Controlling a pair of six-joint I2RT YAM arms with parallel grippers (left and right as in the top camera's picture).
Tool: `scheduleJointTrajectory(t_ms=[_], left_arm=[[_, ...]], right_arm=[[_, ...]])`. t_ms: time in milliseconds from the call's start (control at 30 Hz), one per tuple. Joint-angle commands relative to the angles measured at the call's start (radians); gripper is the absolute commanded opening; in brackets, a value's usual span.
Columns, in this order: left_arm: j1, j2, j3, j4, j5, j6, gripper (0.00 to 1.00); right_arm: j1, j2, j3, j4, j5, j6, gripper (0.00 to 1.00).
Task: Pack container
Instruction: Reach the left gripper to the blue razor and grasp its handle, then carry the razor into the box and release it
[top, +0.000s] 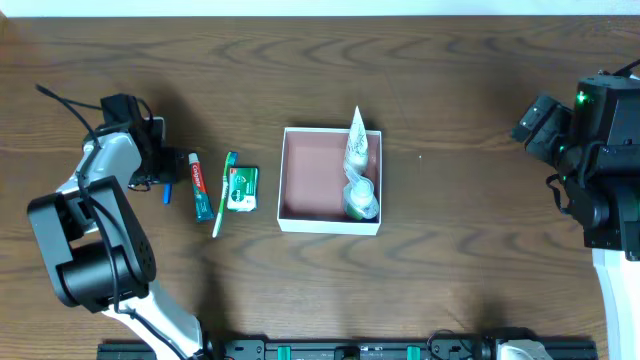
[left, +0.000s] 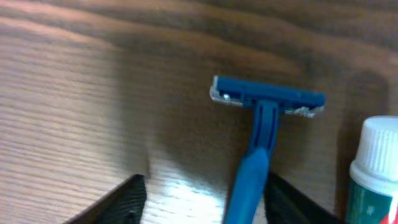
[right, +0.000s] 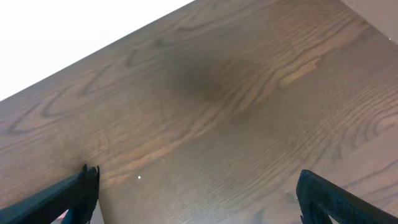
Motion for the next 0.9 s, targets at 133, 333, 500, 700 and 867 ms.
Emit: scheduleJointTrajectory(t_ms=[133, 333, 500, 700, 867], left_arm=[[0.003, 0.055, 0.009, 0.002, 0.006, 0.011, 0.39], [0.003, 0.043, 0.01, -0.004, 0.007, -0.012, 0.1], [0.003, -0.005, 0.011, -0.02, 0.007, -0.078, 0.06], [-0.02, -0.16, 0.013, -0.092, 0.022, -0.172, 0.06], [-0.113, -0.356, 0.013, -0.127, 0.179, -0.184, 0.06]], right_arm=[[-0.007, 0.0, 0.004, -0.001, 0.004, 0.018, 0.99], [-0.007, 0.0, 0.004, -0.001, 0.004, 0.018, 0.99], [-0.007, 0.0, 0.004, -0.001, 0.004, 0.018, 0.99], [-0.007, 0.0, 0.004, -0.001, 0.004, 0.018, 0.99], [-0.007, 0.0, 0.004, -0.002, 0.004, 0.018, 0.99]])
